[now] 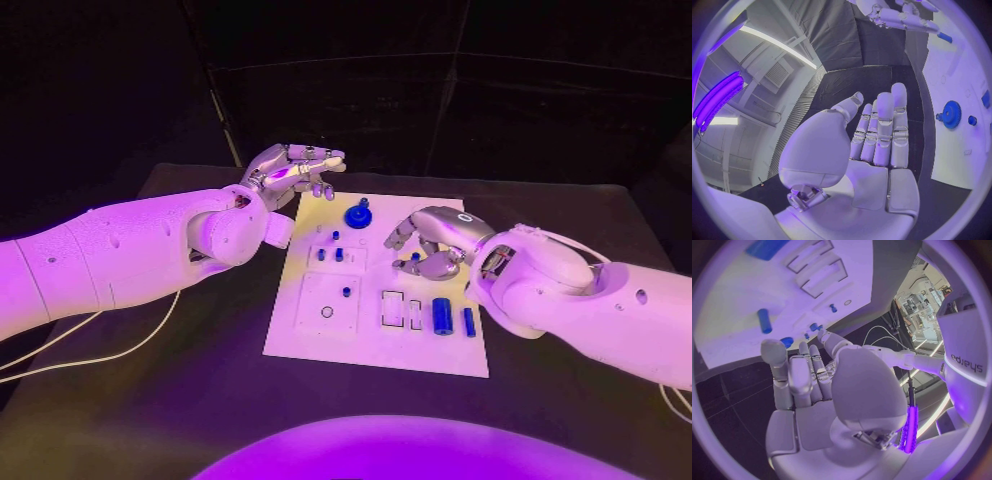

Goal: Assemble the parts on the task board

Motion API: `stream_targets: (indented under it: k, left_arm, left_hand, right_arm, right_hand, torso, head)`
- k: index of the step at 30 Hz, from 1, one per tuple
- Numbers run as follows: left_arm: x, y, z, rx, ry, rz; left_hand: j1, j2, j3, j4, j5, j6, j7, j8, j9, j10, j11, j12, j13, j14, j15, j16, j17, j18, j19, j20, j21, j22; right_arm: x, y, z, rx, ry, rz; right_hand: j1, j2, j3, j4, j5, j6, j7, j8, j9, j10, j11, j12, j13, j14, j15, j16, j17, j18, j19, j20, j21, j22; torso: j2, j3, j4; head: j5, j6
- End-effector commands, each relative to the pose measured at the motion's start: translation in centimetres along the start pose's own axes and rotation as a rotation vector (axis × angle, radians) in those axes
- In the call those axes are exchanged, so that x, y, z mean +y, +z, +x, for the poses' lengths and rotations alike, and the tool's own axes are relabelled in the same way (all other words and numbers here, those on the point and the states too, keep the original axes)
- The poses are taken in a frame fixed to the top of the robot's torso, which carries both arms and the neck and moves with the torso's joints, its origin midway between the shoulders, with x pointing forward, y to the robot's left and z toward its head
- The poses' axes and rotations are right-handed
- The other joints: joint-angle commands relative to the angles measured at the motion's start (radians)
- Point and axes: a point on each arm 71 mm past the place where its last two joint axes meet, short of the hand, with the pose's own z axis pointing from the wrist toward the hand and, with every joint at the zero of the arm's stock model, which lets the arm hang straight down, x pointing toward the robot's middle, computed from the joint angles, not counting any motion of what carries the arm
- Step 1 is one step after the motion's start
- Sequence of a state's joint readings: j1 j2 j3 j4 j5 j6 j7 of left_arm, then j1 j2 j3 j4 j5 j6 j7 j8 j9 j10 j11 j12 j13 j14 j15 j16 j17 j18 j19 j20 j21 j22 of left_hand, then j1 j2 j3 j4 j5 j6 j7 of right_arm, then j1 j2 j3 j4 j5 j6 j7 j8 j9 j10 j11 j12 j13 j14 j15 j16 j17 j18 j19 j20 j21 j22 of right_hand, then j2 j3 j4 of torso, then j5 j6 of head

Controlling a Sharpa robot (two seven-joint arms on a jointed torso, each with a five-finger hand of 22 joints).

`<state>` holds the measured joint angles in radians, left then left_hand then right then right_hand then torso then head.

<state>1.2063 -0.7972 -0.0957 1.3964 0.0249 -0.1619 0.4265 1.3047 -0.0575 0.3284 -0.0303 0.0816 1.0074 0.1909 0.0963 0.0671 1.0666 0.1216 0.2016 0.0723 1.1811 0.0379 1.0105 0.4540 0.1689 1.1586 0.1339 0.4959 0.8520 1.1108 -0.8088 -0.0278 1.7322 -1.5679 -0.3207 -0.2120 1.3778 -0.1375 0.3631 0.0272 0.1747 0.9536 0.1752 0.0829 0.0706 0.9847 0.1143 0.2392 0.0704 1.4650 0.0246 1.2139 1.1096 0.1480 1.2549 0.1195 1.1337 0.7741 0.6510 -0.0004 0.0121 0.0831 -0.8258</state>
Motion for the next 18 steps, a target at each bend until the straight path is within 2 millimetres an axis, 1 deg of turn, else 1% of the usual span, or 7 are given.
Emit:
stream_targets:
  k: [1,3,6,8,13,17,18]
  left_arm:
    - [0.0,0.0,0.1,0.016,-0.009,0.0]
    - [0.1,0.0,0.2,0.02,-0.011,-0.003]
    - [0.2,0.0,0.3,0.026,-0.012,-0.007]
    - [0.2,0.0,0.3,0.027,-0.012,-0.008]
    - [0.3,0.0,0.4,0.029,-0.012,-0.009]
    - [0.3,0.0,0.3,0.029,-0.011,-0.01]
    - [0.4,0.0,0.3,0.029,-0.011,-0.01]
  left_hand:
    - [0.007,0.005,-0.002,-0.004,0.001,-0.006,0.001,0.0,0.0,-0.007,0.0,0.004,0.001,-0.008,-0.002,-0.003,-0.001,0.013,-0.007,0.002,-0.006,-0.002]
    - [0.008,0.006,-0.002,-0.005,0.001,-0.006,0.001,0.0,0.0,-0.008,0.0,0.005,0.001,-0.009,-0.002,-0.003,-0.001,0.013,-0.007,0.002,-0.007,-0.002]
    - [0.008,0.006,-0.002,-0.005,0.001,-0.006,0.001,0.0,0.0,-0.008,0.0,0.005,0.001,-0.009,-0.002,-0.003,-0.001,0.013,-0.007,0.002,-0.007,-0.002]
    - [0.008,0.006,-0.002,-0.005,0.001,-0.006,0.001,0.0,0.0,-0.008,0.0,0.005,0.001,-0.009,-0.002,-0.003,-0.001,0.013,-0.007,0.002,-0.007,-0.002]
    - [0.009,0.007,-0.002,-0.005,0.001,-0.005,0.001,0.001,0.0,-0.008,0.0,0.006,0.001,-0.009,-0.002,-0.003,-0.001,0.013,-0.007,0.002,-0.007,-0.002]
    - [0.009,0.007,-0.002,-0.005,0.001,-0.005,0.001,0.001,0.0,-0.008,0.0,0.006,0.001,-0.009,-0.002,-0.003,-0.001,0.013,-0.007,0.002,-0.007,-0.002]
    - [0.009,0.007,-0.002,-0.005,0.001,-0.005,0.001,0.001,0.0,-0.008,0.0,0.006,0.001,-0.009,-0.002,-0.003,-0.001,0.013,-0.007,0.002,-0.007,-0.002]
  right_arm:
    - [-1.5,-0.1,-0.9,0.044,0.036,0.08]
    - [-2.6,0.0,-1.7,0.059,0.017,0.106]
    - [-3.5,0.0,-2.2,0.074,-0.006,0.126]
    - [-3.8,0.2,-2.4,0.083,-0.027,0.131]
    - [-4.2,0.5,-2.3,0.116,-0.07,0.141]
    - [-4.2,0.8,-2.0,0.158,-0.096,0.143]
    - [-4.2,0.9,-1.9,0.168,-0.1,0.143]
  right_hand:
    - [-0.01,-0.013,-0.02,0.004,-0.021,-0.027,-0.008,-0.015,-0.005,-0.021,-0.008,-0.004,-0.005,0.021,-0.01,-0.004,-0.012,-0.004,-0.002,-0.001,-0.008,-0.012]
    - [-0.012,-0.013,-0.037,0.007,-0.03,-0.041,-0.01,-0.019,-0.005,-0.038,-0.009,-0.006,-0.006,0.021,-0.011,-0.004,-0.016,-0.004,-0.002,-0.002,-0.011,-0.016]
    - [-0.006,-0.012,-0.055,0.006,-0.03,-0.051,-0.014,-0.02,-0.005,-0.054,-0.008,-0.006,-0.006,0.02,-0.01,-0.005,-0.021,-0.004,-0.002,-0.001,-0.016,-0.021]
    - [-0.003,-0.01,-0.066,0.006,-0.03,-0.056,-0.017,-0.019,-0.004,-0.062,-0.007,-0.006,-0.006,0.02,-0.01,-0.005,-0.024,-0.003,-0.002,-0.001,-0.018,-0.024]
    - [0.011,-0.006,-0.094,0.003,-0.031,-0.066,-0.023,-0.019,-0.003,-0.086,-0.003,-0.004,-0.006,0.02,-0.006,-0.006,-0.033,-0.003,-0.001,0.002,-0.024,-0.031]
    - [0.028,-0.005,-0.119,-0.003,-0.038,-0.068,-0.027,-0.017,-0.003,-0.102,0.0,-0.001,-0.005,0.017,-0.003,-0.011,-0.045,-0.002,-0.004,0.004,-0.032,-0.041]
    - [0.03,-0.004,-0.123,-0.003,-0.038,-0.069,-0.027,-0.017,-0.003,-0.106,0.001,-0.001,-0.005,0.015,-0.003,-0.012,-0.049,-0.001,-0.006,0.005,-0.034,-0.043]
  torso:
    - [0.0,-0.0005,-0.0006]
    - [0.0,-0.0007,-0.0003]
    - [0.001,-0.0007,0.0031]
    - [0.002,-0.0001,0.0033]
    - [0.001,-0.0027,0.0051]
    - [0.001,-0.0014,0.0014]
    - [0.001,-0.0021,0.0008]
  head:
    - [-0.008,0.006]
    - [-0.009,0.011]
    - [-0.012,0.012]
    - [-0.014,0.013]
    - [-0.019,0.014]
    - [-0.016,0.01]
    - [-0.015,0.009]
